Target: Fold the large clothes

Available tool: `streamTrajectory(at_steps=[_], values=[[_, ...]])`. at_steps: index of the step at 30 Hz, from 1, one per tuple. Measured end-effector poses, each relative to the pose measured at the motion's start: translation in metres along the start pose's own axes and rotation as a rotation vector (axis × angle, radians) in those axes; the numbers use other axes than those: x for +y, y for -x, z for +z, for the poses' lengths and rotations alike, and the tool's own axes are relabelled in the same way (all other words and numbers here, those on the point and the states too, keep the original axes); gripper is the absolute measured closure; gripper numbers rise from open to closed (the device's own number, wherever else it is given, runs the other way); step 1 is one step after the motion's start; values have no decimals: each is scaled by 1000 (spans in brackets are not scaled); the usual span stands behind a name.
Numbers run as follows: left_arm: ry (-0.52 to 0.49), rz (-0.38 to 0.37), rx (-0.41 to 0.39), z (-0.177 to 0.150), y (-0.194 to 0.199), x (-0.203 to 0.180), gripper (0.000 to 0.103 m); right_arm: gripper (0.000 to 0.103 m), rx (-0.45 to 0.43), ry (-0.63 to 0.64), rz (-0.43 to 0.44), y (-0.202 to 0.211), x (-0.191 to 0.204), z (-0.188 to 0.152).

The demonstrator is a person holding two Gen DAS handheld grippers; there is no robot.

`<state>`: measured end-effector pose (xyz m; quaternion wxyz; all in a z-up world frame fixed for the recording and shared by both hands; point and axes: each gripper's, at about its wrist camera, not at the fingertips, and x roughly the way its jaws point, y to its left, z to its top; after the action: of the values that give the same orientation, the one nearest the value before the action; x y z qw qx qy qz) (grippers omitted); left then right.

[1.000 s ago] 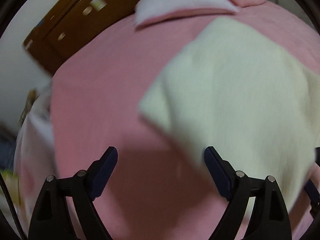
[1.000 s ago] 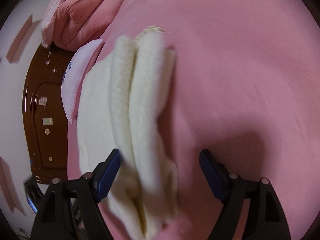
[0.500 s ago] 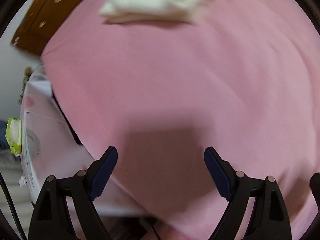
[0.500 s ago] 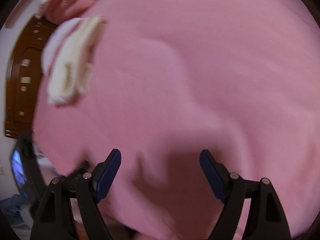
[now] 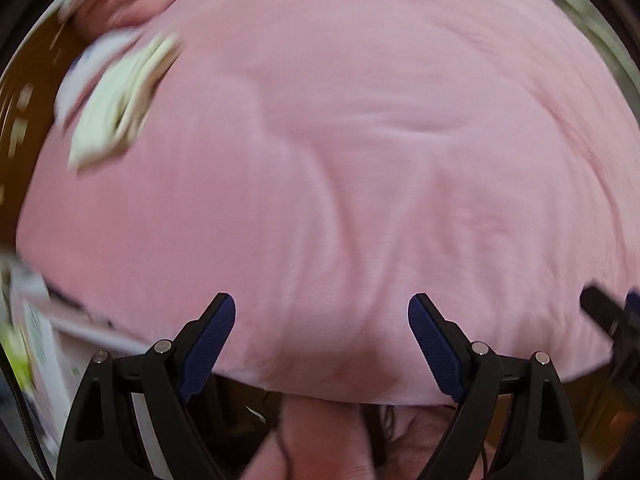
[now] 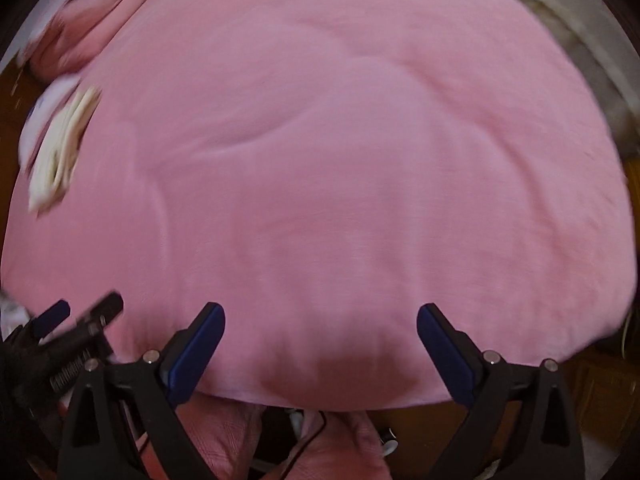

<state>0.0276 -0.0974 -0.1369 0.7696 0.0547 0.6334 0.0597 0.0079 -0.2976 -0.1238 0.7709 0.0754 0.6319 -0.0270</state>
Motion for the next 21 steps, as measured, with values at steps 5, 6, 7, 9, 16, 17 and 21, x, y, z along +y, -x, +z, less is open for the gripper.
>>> streamTrajectory(at_steps=[5, 6, 7, 9, 16, 17, 21], values=[[-51, -85, -84, 16, 48, -24, 16, 5, -47, -51, 5, 51, -34, -1], [-41, -98, -98, 21, 58, -18, 16, 5, -46, -52, 8, 60, -37, 0], [-25, -119, -113, 26, 68, -11, 16, 4, -52, -56, 7, 70, -40, 2], [-3, -150, -153, 39, 88, -5, 16, 4, -83, -46, 3, 88, -35, 8], [55, -182, -234, 60, 136, 27, 16, 2, -140, 25, 42, 134, -24, 21], [72, -197, -231, 57, 139, 29, 16, 2, -145, 23, 50, 136, -22, 21], [82, -205, -220, 40, 138, 27, 16, 1, -141, 25, 57, 128, -13, 16]])
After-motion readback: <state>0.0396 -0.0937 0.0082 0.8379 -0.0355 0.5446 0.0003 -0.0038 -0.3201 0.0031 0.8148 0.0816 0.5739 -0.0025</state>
